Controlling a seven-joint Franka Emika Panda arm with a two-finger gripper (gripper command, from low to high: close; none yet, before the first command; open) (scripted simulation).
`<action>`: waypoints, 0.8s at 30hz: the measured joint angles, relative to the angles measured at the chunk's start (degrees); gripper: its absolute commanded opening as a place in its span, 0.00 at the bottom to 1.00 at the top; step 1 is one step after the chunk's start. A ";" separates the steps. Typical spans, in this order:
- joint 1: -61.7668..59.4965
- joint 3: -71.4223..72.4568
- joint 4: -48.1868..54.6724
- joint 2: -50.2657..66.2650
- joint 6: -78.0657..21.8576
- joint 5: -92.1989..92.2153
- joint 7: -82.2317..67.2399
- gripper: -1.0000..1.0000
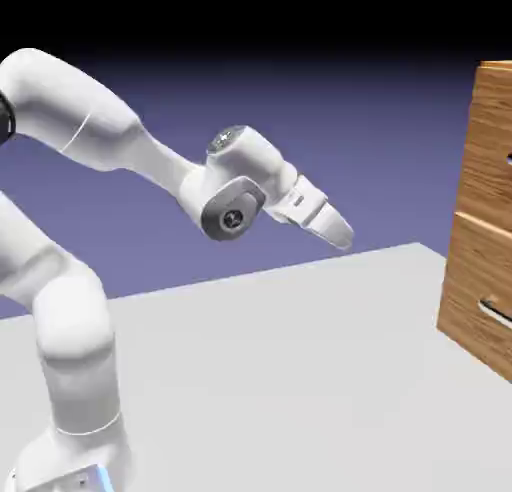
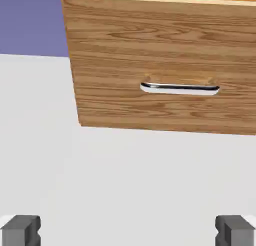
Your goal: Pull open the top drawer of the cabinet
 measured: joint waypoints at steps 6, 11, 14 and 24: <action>9.87 -8.08 6.84 -2.58 -0.86 -13.02 -14.95 0.50; 18.10 -14.81 12.54 -4.73 -1.57 -23.87 -27.41 0.50; 23.04 -18.85 15.96 -6.02 -2.00 -30.39 -34.88 0.50; 39.49 -32.31 27.36 -10.32 -3.43 -52.09 -59.80 0.50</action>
